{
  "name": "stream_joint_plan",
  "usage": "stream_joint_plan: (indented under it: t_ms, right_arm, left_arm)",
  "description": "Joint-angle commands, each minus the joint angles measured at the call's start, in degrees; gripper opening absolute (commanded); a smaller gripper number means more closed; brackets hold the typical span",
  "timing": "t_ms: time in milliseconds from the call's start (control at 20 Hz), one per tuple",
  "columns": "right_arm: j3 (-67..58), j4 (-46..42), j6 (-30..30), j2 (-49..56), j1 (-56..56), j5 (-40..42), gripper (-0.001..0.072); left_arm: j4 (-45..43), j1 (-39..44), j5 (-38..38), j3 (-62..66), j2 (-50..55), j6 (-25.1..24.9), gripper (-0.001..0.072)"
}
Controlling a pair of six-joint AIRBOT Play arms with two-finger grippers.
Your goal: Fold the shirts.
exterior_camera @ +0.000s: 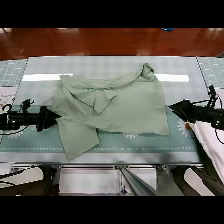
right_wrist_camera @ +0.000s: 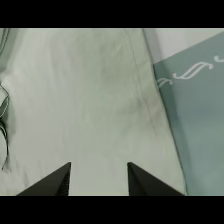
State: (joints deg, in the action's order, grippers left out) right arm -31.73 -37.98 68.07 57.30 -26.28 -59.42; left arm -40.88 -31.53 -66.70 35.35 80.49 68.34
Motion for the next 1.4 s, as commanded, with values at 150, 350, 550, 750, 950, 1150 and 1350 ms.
stream_joint_plan:
  t_ms: [150, 350, 550, 750, 950, 1150, 1350]
  right_arm:
    - [-0.48, -11.28, 3.41, -0.13, -6.25, -1.88, 0.0412]
    - [3.58, -19.37, 7.78, -0.13, -7.89, -10.05, 0.0412]
    - [7.65, -18.91, 7.74, -0.11, -7.89, -10.58, 0.0412]
    - [8.17, -16.81, 6.25, 3.15, -7.89, -9.99, 0.0412]
    - [8.15, -3.28, -0.98, 8.57, -7.67, -6.91, 0.0412]
    - [5.7, -2.58, -1.07, 14.8, 0.37, -2.8, 0.0412]
    - [-0.02, -2.49, -1.64, 16.04, 7.39, -2.47, 0.0028]
  left_arm:
    - [1.27, 5.38, -0.17, 4.11, 0.98, -1.9, 0.0021]
    - [1.31, 5.46, -0.52, 6.16, 0.72, -1.9, 0.0022]
    - [1.29, 5.77, -0.39, 6.12, 0.74, -1.9, 0.0022]
    - [1.31, 6.58, 0.22, 6.12, 0.81, -1.9, 0.0022]
    - [1.29, 7.93, 0.26, 6.12, 0.83, -1.9, 0.0022]
    - [1.44, 10.78, 1.84, 6.12, 0.83, -1.64, 0.0022]
    - [2.29, 10.93, 0.81, 7.23, 0.42, -1.62, 0.0022]
